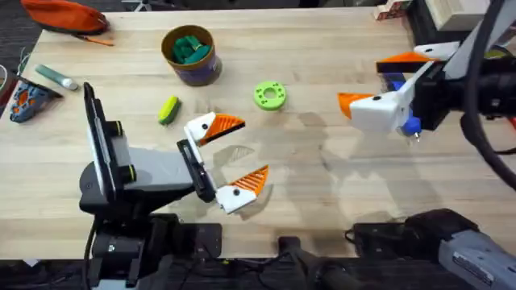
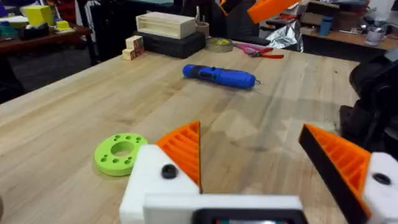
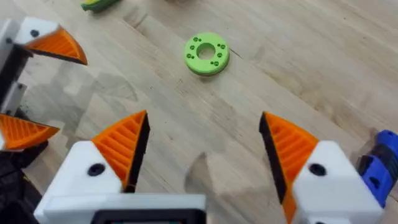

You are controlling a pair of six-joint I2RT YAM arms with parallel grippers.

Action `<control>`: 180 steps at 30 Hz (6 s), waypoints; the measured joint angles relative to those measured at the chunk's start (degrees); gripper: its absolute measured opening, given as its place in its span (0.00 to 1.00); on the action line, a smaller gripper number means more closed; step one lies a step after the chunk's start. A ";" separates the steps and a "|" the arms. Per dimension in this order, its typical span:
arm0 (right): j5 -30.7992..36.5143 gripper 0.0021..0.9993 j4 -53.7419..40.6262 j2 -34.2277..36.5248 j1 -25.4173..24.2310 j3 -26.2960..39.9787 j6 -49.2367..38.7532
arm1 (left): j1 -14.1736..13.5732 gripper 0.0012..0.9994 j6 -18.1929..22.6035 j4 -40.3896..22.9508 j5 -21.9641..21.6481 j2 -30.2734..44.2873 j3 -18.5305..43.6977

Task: Pick up the gripper from the table and insert it into the empty holder that is missing its gripper. Then pick up a screw, insert it into the mounting hole, and use the screwdriver to tighten it. Finally, clean up the table by picking up the vegetable and placing it into the bucket.

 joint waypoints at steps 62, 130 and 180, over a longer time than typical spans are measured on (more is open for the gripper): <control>7.59 0.99 -2.11 0.13 0.00 0.30 6.17 | 0.00 0.01 0.63 0.00 0.02 0.00 0.00; 26.46 0.99 -7.67 56.89 -23.82 26.36 -5.43 | 0.00 0.01 0.63 -0.01 0.02 0.00 0.00; 26.18 0.94 -6.54 63.89 -23.41 26.47 -4.94 | 0.00 0.01 0.63 -0.01 0.02 0.00 0.00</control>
